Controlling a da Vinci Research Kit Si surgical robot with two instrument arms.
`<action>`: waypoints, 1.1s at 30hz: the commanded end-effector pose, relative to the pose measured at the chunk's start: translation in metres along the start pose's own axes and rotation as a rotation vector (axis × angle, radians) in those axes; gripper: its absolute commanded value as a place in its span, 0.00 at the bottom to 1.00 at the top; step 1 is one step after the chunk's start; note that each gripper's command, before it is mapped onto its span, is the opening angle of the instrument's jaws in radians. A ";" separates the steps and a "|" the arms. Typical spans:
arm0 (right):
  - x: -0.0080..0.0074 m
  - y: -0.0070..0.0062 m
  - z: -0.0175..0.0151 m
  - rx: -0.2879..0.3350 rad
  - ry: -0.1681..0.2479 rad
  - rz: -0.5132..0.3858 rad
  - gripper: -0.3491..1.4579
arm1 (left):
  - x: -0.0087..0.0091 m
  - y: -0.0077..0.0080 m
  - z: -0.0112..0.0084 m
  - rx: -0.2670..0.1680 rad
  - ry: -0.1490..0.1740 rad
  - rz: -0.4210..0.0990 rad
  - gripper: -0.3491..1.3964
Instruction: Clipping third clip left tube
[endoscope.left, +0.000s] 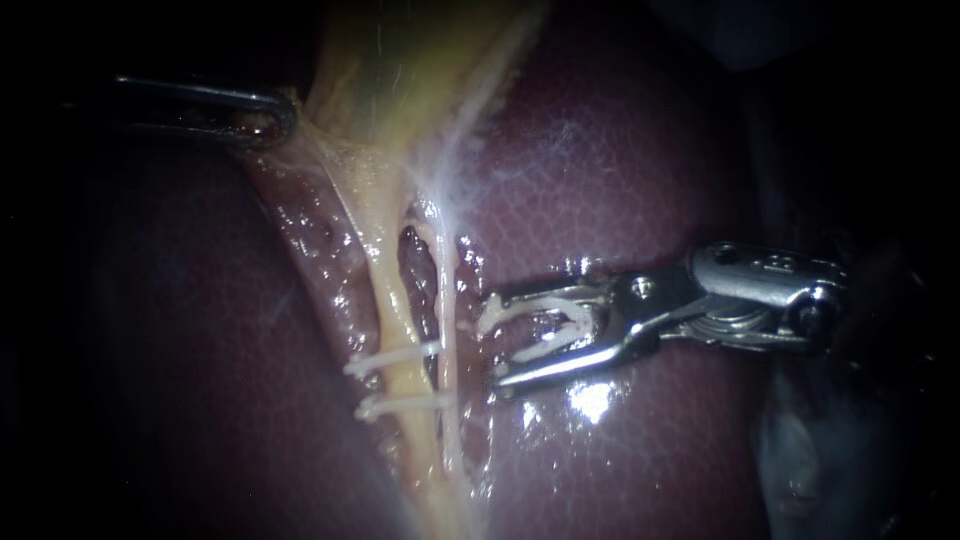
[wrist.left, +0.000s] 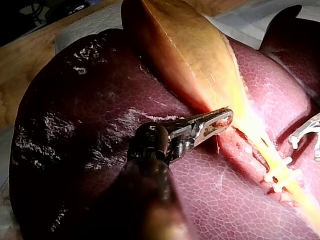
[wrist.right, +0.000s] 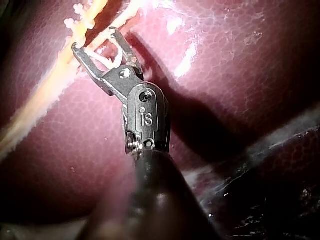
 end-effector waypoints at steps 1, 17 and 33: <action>0.0001 0.0002 0.0003 -0.002 0.001 0.000 0.44 | 0.0000 0.0000 0.0000 0.000 0.000 0.000 0.00; 0.0004 0.0045 0.0044 -0.016 0.006 0.060 0.45 | 0.0003 -0.0001 0.0002 -0.002 0.000 0.001 0.00; -0.0025 0.0073 0.0073 0.040 0.020 0.143 0.45 | 0.0003 -0.0001 0.0003 -0.003 -0.001 0.002 0.00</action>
